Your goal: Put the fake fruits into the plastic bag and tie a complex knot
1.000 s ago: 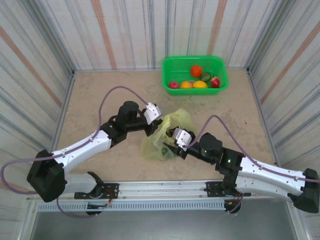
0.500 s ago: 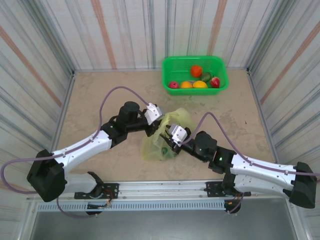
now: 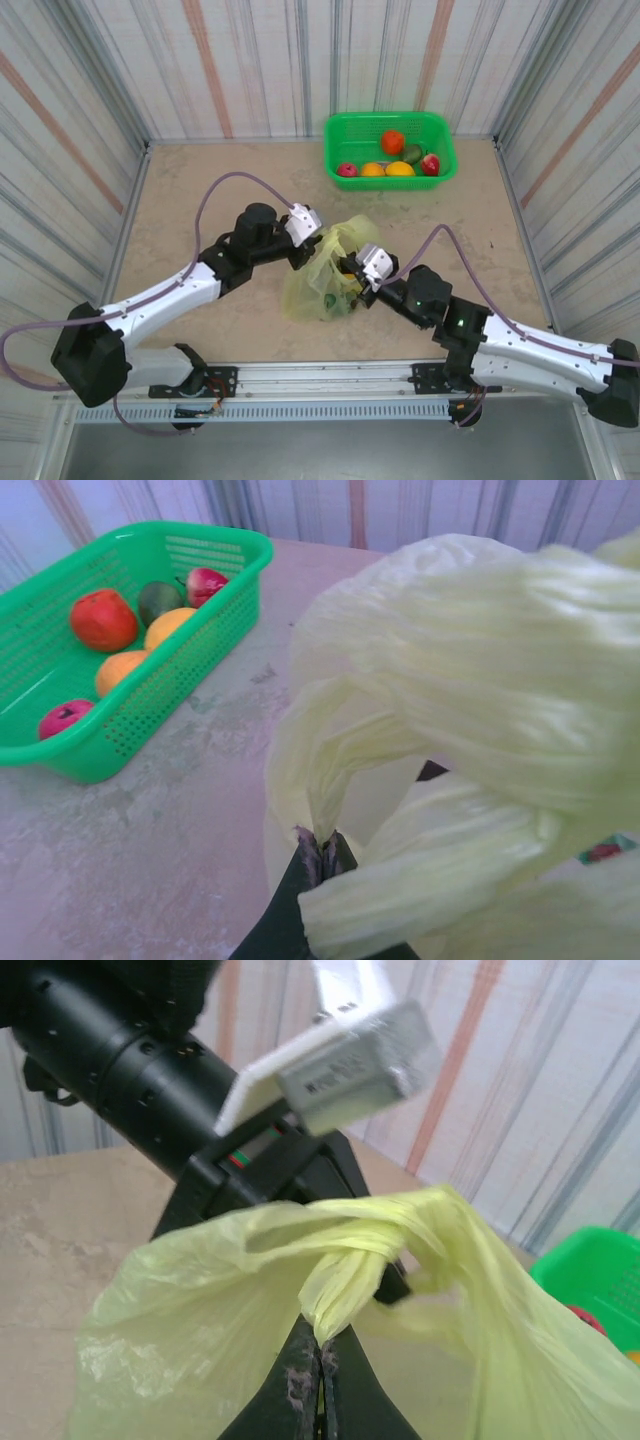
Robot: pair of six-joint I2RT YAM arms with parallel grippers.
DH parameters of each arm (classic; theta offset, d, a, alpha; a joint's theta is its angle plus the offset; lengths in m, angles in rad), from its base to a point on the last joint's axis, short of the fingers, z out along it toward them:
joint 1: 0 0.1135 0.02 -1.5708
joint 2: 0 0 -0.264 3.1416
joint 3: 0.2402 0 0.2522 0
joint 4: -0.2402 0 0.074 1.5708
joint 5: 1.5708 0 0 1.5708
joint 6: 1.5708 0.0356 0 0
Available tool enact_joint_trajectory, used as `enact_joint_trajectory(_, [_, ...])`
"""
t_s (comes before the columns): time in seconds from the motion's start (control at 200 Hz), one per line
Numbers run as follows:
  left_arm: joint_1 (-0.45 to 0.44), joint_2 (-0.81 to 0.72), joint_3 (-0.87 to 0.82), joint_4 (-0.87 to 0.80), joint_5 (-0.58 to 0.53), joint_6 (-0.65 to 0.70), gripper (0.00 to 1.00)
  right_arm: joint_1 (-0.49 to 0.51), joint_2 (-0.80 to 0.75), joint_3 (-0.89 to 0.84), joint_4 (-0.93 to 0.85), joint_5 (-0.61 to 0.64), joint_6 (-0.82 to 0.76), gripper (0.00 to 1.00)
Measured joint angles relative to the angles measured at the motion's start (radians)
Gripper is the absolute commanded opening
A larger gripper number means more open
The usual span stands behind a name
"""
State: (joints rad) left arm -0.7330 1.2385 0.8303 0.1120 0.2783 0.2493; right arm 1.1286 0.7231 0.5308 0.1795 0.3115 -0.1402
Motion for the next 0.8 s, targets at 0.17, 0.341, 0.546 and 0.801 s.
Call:
enact_joint_trajectory(0.17, [0.014, -0.038, -0.01, 0.007, -0.079, 0.0, 0.0, -0.05, -0.11, 0.0, -0.159, 0.05, 0.133, 0.0])
enact_joint_trajectory(0.341, [0.014, -0.048, -0.013, 0.013, -0.2, 0.0, 0.0, -0.112, -0.146, 0.017, -0.312, 0.121, 0.285, 0.0])
enact_joint_trajectory(0.546, [0.018, -0.039, -0.015, -0.017, -0.386, -0.044, 0.0, -0.199, -0.116, 0.045, -0.437, 0.15, 0.48, 0.0])
enact_joint_trajectory(0.801, [0.131, -0.026, -0.07, -0.104, -0.401, -0.274, 0.0, -0.237, -0.191, 0.02, -0.559, 0.209, 0.746, 0.0])
